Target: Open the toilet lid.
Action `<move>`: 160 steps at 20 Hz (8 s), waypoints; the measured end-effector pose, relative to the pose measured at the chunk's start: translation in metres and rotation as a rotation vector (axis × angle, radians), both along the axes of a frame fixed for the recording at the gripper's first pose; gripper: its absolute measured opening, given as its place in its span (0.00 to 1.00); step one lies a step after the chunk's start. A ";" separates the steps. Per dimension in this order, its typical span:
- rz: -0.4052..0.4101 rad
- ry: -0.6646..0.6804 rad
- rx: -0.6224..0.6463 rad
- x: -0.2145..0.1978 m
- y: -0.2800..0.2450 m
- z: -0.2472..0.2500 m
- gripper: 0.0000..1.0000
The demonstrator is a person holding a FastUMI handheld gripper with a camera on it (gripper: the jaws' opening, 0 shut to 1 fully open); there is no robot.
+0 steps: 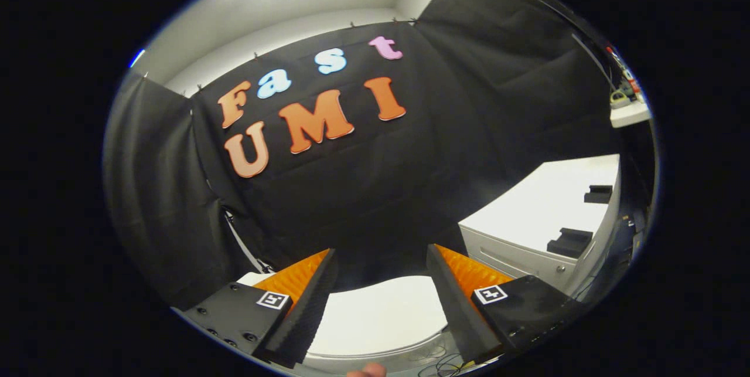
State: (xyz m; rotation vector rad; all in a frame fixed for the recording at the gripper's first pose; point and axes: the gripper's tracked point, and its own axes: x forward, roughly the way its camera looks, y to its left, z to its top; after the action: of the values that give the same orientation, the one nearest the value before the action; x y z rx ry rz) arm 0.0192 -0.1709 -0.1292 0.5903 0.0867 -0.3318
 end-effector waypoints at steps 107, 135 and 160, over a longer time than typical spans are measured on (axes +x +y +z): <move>0.156 0.075 0.065 0.161 0.136 0.030 0.10; 0.527 0.050 -0.213 0.214 0.441 0.106 0.10; 0.467 -0.102 -0.417 0.202 0.407 0.203 0.90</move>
State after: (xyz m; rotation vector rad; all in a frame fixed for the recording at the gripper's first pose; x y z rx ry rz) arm 0.2215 0.2361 0.0738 0.1608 0.0523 0.1356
